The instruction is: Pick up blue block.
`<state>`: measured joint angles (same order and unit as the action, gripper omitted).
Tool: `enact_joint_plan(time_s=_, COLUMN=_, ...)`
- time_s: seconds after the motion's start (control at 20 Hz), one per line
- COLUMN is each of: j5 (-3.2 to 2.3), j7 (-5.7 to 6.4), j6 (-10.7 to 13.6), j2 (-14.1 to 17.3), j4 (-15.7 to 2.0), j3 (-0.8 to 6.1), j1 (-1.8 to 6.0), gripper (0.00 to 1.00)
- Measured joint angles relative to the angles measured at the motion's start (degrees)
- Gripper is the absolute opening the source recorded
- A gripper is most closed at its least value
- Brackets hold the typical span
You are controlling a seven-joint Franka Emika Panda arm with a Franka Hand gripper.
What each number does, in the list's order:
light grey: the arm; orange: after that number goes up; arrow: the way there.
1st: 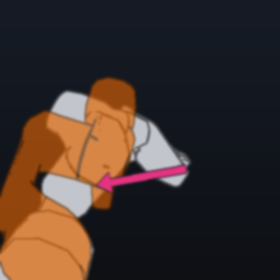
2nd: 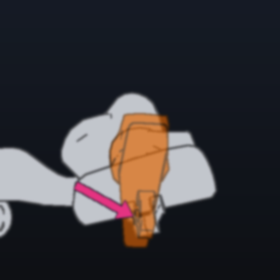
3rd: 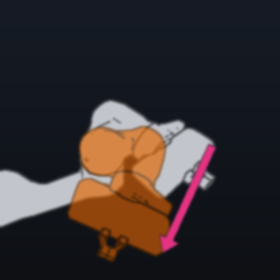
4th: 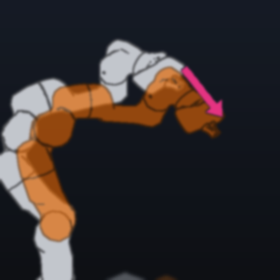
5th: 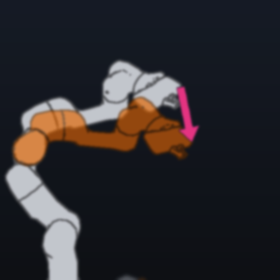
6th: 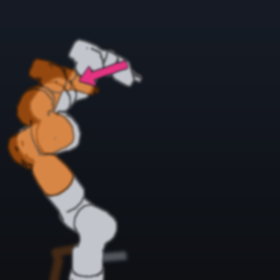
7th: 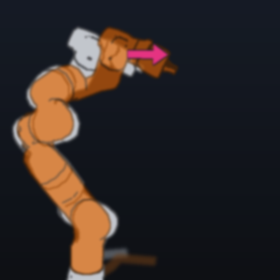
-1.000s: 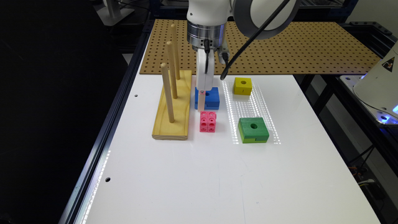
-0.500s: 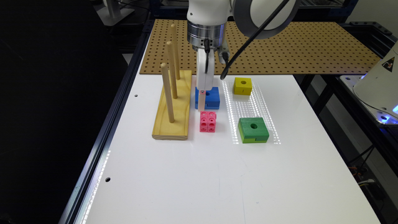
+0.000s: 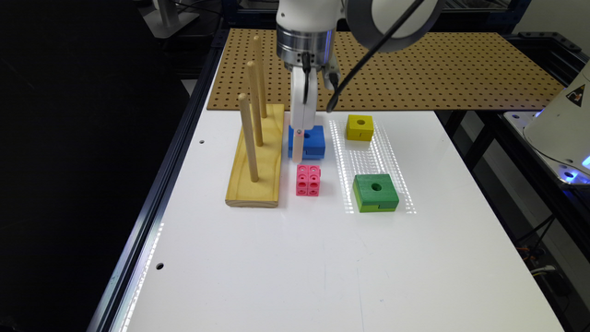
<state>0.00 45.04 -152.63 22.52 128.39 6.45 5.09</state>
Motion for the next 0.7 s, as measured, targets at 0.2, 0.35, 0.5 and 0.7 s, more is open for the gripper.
enact_joint_plan(time_s=0.2, j5=0.0, j7=0.01, j6=3.8, j2=-3.5, j4=0.09, j3=0.01, j1=0.0, gripper=0.0)
enact_joint_plan(time_s=0.35, j5=0.01, j7=0.03, j6=5.5, j2=-5.3, j4=0.09, j3=0.03, j1=-0.01, gripper=0.0)
enact_joint_plan(time_s=0.5, j5=0.03, j7=0.07, j6=8.3, j2=-8.2, j4=0.1, j3=0.08, j1=-0.01, gripper=0.0)
enact_joint_plan(time_s=0.7, j5=0.04, j7=0.1, j6=10.7, j2=-10.4, j4=0.13, j3=0.12, j1=-0.02, gripper=0.0)
